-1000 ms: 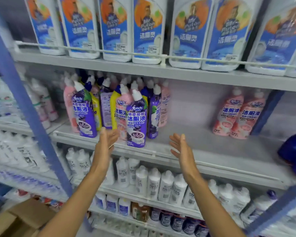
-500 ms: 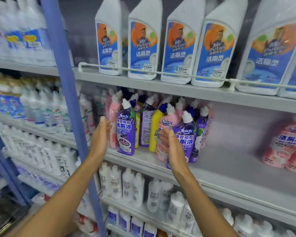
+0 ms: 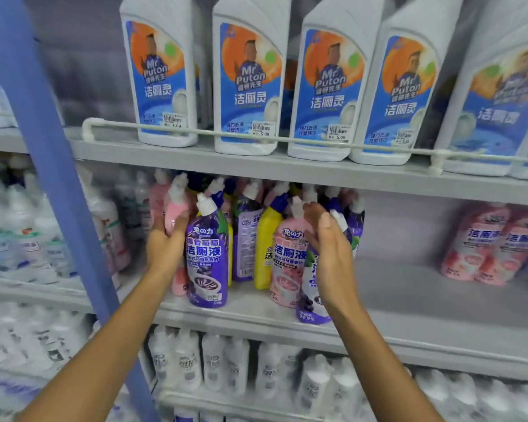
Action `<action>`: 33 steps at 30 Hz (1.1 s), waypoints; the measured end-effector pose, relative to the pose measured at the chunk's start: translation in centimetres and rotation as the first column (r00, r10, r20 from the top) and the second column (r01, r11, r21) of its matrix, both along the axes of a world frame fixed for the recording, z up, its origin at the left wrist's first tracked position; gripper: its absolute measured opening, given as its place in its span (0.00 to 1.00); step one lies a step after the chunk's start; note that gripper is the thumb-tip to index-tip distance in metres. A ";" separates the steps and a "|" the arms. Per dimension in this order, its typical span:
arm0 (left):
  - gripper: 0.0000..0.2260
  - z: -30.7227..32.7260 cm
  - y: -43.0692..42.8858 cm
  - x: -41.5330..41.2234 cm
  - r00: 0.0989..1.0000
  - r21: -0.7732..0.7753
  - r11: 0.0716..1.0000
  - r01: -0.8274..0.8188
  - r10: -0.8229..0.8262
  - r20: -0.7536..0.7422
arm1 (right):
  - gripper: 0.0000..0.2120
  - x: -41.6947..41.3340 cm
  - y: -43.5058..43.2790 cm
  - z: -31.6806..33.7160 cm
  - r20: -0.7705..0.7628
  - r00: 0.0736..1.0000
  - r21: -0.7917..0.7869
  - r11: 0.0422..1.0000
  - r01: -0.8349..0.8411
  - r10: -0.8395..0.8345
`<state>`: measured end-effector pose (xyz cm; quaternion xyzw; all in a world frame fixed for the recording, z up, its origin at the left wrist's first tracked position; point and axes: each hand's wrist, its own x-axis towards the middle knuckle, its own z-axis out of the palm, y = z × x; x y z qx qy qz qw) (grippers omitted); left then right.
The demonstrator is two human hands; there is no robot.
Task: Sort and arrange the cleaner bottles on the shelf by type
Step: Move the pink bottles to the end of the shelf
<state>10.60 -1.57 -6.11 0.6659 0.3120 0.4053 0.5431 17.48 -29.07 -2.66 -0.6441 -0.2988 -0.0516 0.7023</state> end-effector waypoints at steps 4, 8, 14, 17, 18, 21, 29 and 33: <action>0.24 -0.5 0.7 0.1 0.998 0.032 0.998 0.046 -0.048 0.042 | 0.20 -0.1 -1.4 -0.6 -0.008 0.974 0.163 0.961 0.224 -0.226; 0.21 -0.9 1.5 -0.1 0.992 0.050 0.993 0.110 -0.113 0.053 | 0.11 1.0 -2.5 -2.0 -0.061 0.894 0.212 0.869 0.447 -0.445; 0.21 -1.0 1.7 -0.3 0.986 0.125 0.983 0.138 -0.147 0.072 | 0.19 2.4 -1.6 -5.7 -0.148 0.910 -0.112 0.920 0.375 -0.388; 0.20 -1.2 2.2 -0.2 0.987 0.153 0.978 0.145 -0.154 0.054 | 0.16 2.7 -1.8 -6.4 -0.161 0.892 -0.099 0.906 0.411 -0.423; 0.20 -1.3 2.3 -0.2 0.987 0.151 0.978 0.147 -0.156 0.049 | 0.16 2.8 -2.0 -6.4 -0.160 0.888 -0.104 0.902 0.419 -0.431; 0.18 -1.4 2.4 -0.1 0.987 0.172 0.974 0.147 -0.157 0.044 | 0.20 3.5 -2.9 -6.3 -0.162 0.869 -0.111 0.884 0.454 -0.467; 0.18 -2.1 2.3 0.2 0.980 0.140 0.977 0.161 -0.175 0.093 | 0.32 6.4 -7.3 -6.1 -0.175 0.807 -0.100 0.826 0.555 -0.564; 0.18 -2.3 2.2 0.4 0.979 0.118 0.981 0.155 -0.169 0.113 | 0.31 7.1 -7.6 -5.9 -0.204 0.823 -0.093 0.847 0.524 -0.531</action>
